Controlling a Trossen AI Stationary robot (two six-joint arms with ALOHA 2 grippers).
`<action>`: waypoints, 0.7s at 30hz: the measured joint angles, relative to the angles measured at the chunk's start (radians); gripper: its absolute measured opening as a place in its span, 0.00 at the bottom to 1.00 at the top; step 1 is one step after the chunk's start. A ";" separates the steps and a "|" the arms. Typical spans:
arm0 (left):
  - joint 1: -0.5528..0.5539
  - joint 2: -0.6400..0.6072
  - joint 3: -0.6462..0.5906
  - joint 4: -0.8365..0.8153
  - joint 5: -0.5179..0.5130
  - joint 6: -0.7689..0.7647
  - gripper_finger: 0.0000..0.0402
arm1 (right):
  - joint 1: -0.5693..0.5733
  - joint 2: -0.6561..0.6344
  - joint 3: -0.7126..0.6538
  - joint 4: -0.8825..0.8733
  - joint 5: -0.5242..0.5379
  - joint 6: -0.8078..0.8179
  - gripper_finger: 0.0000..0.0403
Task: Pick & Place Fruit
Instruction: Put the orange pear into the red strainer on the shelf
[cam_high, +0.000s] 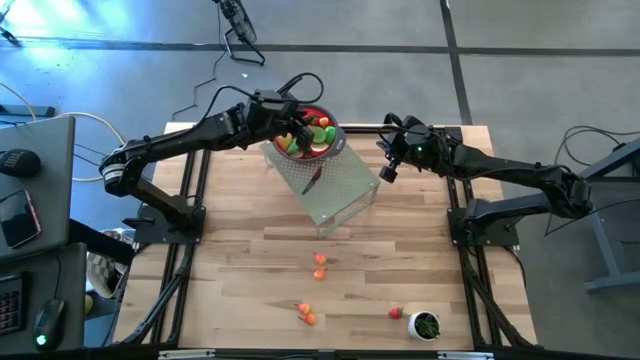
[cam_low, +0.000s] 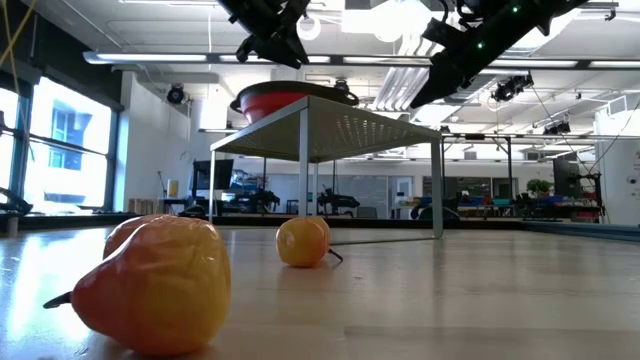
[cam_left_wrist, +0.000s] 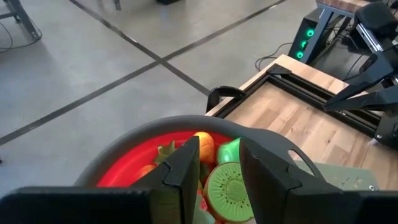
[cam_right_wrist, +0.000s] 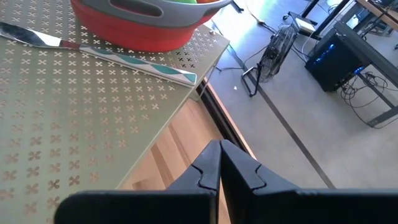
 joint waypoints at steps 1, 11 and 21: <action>0.000 0.000 0.000 0.001 0.000 0.000 0.27 | 0.000 0.000 0.000 0.000 0.000 0.000 0.01; 0.000 0.000 0.000 0.000 0.000 0.000 0.27 | 0.000 0.000 0.000 0.026 0.000 0.000 0.01; -0.023 0.000 -0.003 -0.004 -0.006 0.090 0.27 | 0.000 0.000 0.000 0.033 0.000 -0.001 0.01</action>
